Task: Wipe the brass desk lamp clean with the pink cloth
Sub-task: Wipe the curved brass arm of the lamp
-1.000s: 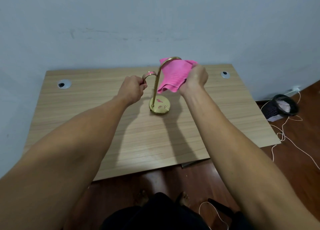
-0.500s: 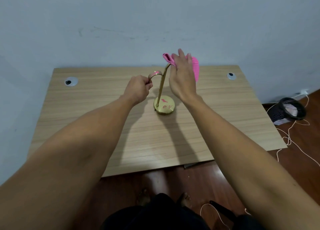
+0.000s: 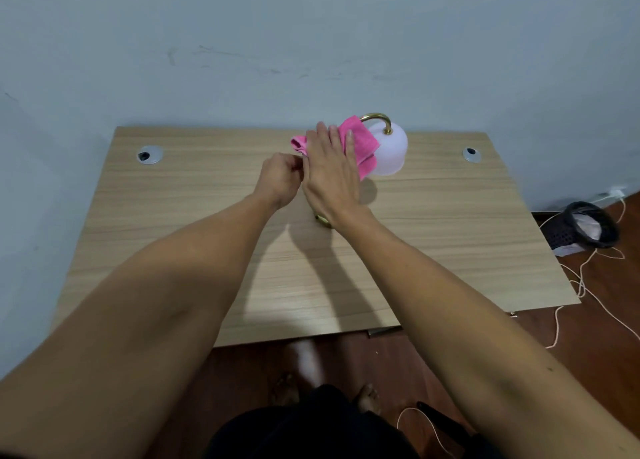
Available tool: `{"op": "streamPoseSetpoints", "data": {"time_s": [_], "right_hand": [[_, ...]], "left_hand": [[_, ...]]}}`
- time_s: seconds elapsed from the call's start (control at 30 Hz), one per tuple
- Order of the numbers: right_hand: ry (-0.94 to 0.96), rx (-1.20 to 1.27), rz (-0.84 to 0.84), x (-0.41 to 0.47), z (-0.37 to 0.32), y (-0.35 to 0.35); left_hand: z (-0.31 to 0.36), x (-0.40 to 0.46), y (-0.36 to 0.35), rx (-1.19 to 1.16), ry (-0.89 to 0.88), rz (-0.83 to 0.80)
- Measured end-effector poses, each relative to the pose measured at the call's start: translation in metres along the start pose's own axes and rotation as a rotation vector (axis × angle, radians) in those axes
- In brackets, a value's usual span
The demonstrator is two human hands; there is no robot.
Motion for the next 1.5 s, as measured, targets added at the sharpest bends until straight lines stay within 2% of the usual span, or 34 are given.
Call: {"op": "streamPoseSetpoints", "data": {"time_s": [0.17,0.27,0.5,0.7,0.93,1.1,1.27,1.4,1.5], "right_hand": [[0.295,-0.14,-0.054,-0.007,0.012,-0.013],[0.368,-0.146,-0.059,-0.008,0.026,-0.009],[0.092,0.024,0.026,-0.01,0.012,-0.006],[0.322,-0.2,-0.052,-0.011,0.022,-0.009],[0.136,-0.099,-0.035,-0.007,0.015,-0.003],[0.314,-0.21,-0.076,-0.012,0.018,-0.003],[0.159,-0.167,-0.045,-0.007,0.02,0.01],[0.337,-0.253,-0.076,-0.014,0.02,0.005],[0.3,-0.225,-0.063,-0.014,0.027,0.009]], "left_hand": [[-0.005,0.002,-0.001,0.006,0.012,0.011],[-0.006,0.004,-0.001,-0.043,0.008,-0.014],[-0.005,0.006,-0.002,-0.038,0.009,-0.055],[-0.005,0.004,-0.001,0.007,-0.051,-0.04],[-0.005,0.007,-0.002,-0.057,-0.008,-0.058],[-0.005,0.008,-0.002,0.033,-0.045,-0.04],[-0.005,0.01,-0.003,-0.049,0.02,-0.059],[-0.005,0.011,-0.002,0.024,-0.01,-0.048],[-0.007,0.012,-0.003,-0.017,-0.001,-0.06]]}}
Point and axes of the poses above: each hand's wrist, its own x-axis towards the middle knuckle, its own y-axis out of the back of the hand, z = x × y, the point moved 2 cm from there along x, towards the middle knuckle, and after that the axes turned 3 degrees about -x, right-handed, at the moved point
